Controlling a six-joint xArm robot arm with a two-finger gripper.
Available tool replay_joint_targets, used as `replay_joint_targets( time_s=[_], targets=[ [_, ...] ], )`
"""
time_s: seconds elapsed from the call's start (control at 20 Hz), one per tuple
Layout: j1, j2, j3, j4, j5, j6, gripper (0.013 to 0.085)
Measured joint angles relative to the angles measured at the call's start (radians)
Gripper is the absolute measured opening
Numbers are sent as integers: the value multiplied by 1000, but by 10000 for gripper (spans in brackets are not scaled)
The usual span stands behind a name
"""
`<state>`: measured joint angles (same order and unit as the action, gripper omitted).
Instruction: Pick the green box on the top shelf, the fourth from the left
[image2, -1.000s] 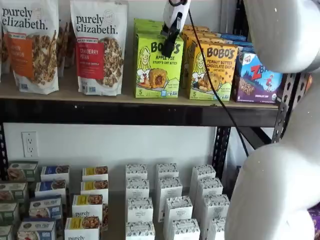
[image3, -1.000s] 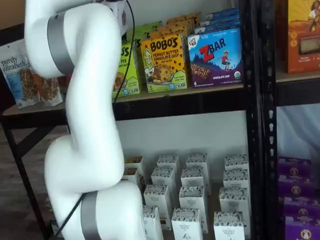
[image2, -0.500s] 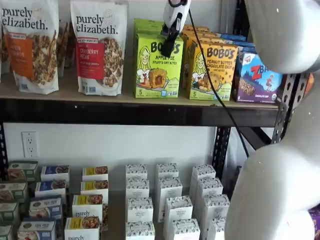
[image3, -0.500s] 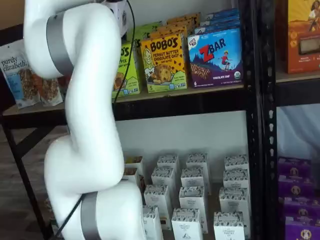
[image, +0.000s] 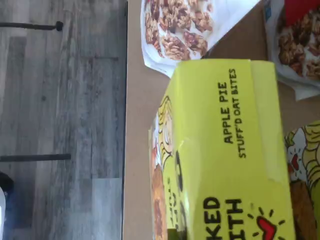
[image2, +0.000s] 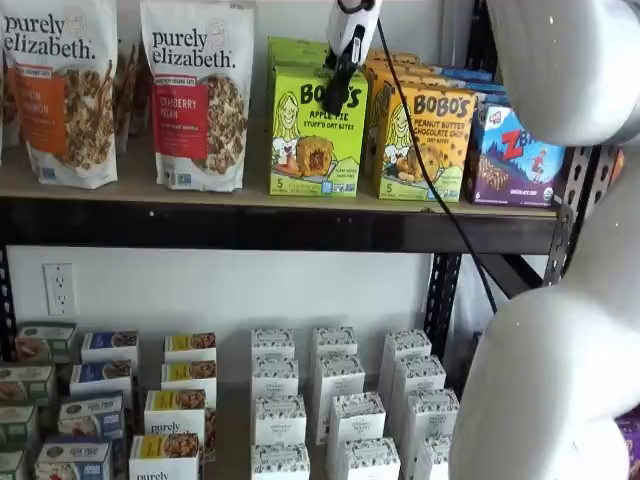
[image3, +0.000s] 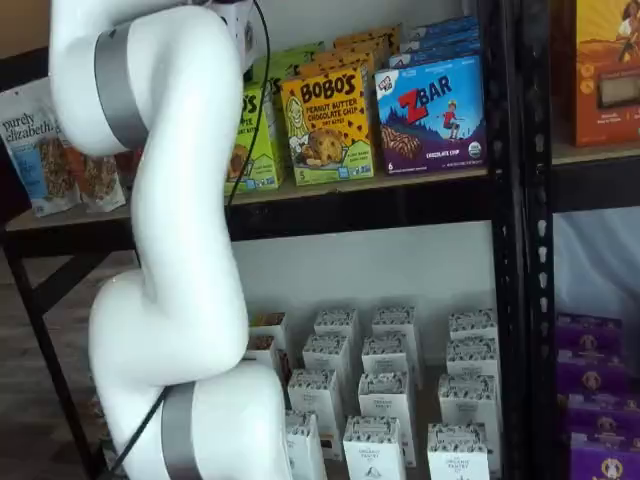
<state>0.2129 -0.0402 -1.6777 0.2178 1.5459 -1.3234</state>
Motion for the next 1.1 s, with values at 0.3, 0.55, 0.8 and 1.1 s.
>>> replay_joint_targets(
  time_s=[0.3,0.55,0.8,1.1],
  targets=[
    [0,0,3,-2,-3,-1,450],
    [-3,-8,17,0,-19,-4,410],
    [-7,-7,15,4,-12,-8,290],
    [-10,5,-10,9,33,-9,290]
  ],
)
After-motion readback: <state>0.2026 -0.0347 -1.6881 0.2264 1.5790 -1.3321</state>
